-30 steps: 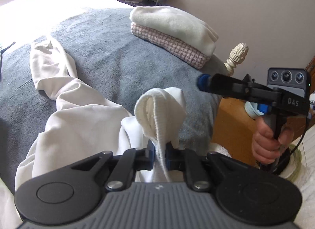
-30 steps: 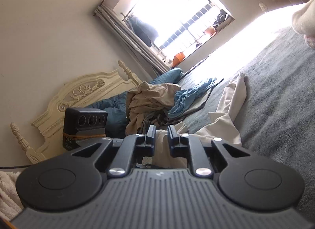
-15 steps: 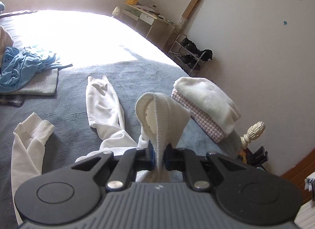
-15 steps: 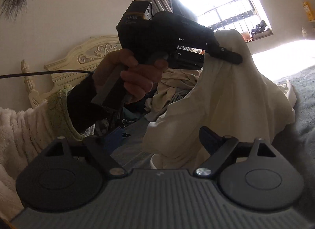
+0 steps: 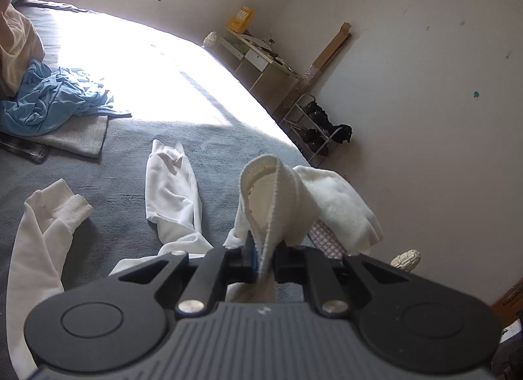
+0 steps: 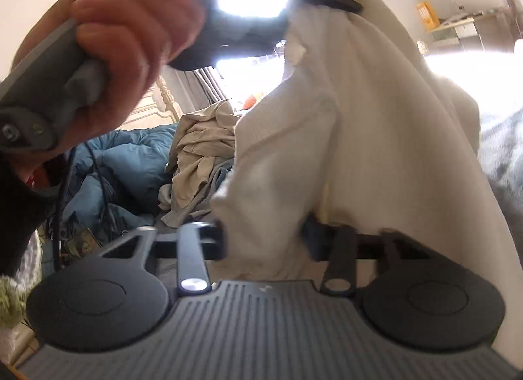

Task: Fold clothes
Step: 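Lift the hoodie high with both grippers to shake it out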

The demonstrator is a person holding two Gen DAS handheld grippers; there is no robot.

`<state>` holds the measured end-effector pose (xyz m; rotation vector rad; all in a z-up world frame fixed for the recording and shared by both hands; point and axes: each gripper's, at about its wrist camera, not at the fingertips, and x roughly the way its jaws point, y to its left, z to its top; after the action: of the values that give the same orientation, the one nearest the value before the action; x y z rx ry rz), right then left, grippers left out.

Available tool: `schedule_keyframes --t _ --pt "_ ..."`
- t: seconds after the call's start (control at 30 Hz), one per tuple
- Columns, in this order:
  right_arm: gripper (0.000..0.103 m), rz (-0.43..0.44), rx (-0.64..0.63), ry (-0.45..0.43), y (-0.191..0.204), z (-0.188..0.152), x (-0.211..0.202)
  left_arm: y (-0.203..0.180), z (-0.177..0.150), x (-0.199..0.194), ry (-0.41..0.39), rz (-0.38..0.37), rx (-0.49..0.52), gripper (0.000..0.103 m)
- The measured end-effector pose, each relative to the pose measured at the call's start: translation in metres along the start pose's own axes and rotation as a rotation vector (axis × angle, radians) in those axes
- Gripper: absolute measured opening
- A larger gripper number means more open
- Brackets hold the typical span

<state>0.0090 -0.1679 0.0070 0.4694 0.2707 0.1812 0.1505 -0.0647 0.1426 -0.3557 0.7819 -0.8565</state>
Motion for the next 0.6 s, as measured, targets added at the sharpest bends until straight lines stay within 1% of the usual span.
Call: schedule_keyframes --t 0.07,0.13,0.17,0.23,0.3,0.37,0.5,0.6 --pt "0.016 -0.020 -0.020 -0.019 -0.009 0.010 -0.010 0.000 0.005 -0.016 -0.066 -0.008 -0.019 0.010" --pt "0.015 -0.042 -0.067 -0.058 -0.012 0.021 -0.029 -0.003 0.012 -0.033 -0.141 -0.021 -0.037 0.009" --pt "0.014 -0.052 -0.093 -0.087 -0.013 0.031 -0.038 -0.006 0.016 -0.042 -0.177 -0.031 -0.043 0.009" --pt "0.014 -0.081 -0.165 -0.163 -0.013 0.054 -0.058 -0.016 0.025 -0.060 -0.232 -0.073 -0.041 0.008" --pt "0.013 -0.106 -0.239 -0.244 -0.015 0.084 -0.074 -0.029 0.036 -0.079 -0.282 -0.117 -0.040 0.008" --pt "0.012 -0.125 -0.311 -0.324 -0.017 0.112 -0.094 -0.048 0.043 -0.097 -0.344 -0.138 -0.011 0.008" --pt "0.012 -0.162 -0.457 -0.490 -0.016 0.174 -0.141 -0.091 0.054 -0.124 -0.468 -0.169 0.052 0.008" --pt "0.011 -0.180 -0.553 -0.577 -0.006 0.217 -0.162 -0.121 0.056 -0.141 -0.562 -0.170 0.098 0.008"
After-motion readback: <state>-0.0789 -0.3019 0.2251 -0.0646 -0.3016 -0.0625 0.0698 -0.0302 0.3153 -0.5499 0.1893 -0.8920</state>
